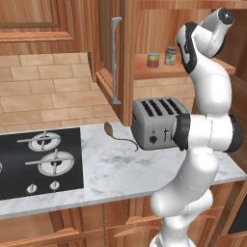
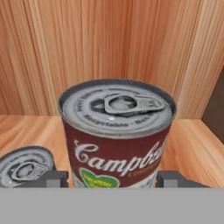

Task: Stack two cans on top of the other two cans in the cabinet.

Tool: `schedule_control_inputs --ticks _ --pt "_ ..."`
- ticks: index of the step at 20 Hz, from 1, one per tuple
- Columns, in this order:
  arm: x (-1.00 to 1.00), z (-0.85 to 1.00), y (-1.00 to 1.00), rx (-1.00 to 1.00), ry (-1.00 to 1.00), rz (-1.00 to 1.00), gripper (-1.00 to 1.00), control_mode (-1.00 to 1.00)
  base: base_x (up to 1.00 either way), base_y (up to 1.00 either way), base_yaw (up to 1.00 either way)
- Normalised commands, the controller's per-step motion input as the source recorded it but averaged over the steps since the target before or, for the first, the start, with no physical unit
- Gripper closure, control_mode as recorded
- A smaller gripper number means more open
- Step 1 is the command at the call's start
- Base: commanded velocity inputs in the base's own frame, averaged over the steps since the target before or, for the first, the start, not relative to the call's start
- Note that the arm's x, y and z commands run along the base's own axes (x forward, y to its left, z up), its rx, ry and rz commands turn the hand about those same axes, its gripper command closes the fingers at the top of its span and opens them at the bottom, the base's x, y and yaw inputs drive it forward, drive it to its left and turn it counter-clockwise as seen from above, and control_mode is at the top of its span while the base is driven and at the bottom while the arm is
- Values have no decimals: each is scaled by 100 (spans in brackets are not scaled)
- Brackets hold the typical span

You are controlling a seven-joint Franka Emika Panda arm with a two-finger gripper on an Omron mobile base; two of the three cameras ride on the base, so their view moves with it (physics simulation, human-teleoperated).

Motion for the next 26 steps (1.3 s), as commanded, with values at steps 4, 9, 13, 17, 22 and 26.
schedule_control_inputs --ticks 4,9,13,17,22,26 --pt "6 -12 -3 0 0 0 -100 -100 0 0 0" --pt "5 -6 -2 0 0 0 -100 -100 0 0 0" --pt "-22 -4 -2 0 -1 0 -100 -100 0 0 0" --pt "-44 -12 0 0 -7 0 -100 -100 0 0 0" --pt "-36 -19 5 0 -2 0 -100 -100 0 0 0" --pt "-27 -28 19 0 0 0 -100 -100 0 0 0"
